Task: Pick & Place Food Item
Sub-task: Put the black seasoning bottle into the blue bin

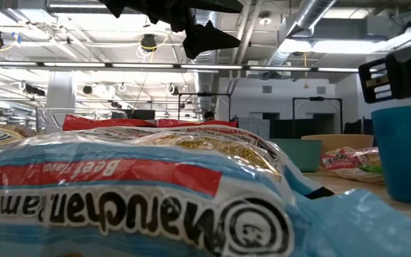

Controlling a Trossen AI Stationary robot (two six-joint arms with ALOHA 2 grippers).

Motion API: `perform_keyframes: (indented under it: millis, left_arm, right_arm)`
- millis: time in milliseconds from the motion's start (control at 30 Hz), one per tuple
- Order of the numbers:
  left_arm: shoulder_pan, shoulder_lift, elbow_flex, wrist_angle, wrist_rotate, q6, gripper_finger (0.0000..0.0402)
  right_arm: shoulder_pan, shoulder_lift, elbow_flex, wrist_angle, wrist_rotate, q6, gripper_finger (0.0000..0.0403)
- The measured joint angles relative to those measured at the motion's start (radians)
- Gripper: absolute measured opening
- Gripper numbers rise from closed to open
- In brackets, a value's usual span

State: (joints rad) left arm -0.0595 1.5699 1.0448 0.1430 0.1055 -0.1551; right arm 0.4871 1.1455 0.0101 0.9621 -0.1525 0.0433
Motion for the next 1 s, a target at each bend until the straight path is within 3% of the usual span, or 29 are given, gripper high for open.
perform_keyframes:
  millis: [433, 1000]
  left_arm:
    - [0.000, 0.000, 0.000, 0.000, 0.000, 0.000, 0.0323]
    - [0.000, 0.000, 0.000, 0.000, 0.000, 0.000, 0.0323]
  right_arm:
    - [-0.014, 0.180, 0.000, 0.201, -0.035, -0.002, 0.0198]
    - [-0.042, 0.282, 0.000, 0.296, -0.032, 0.061, 0.0214]
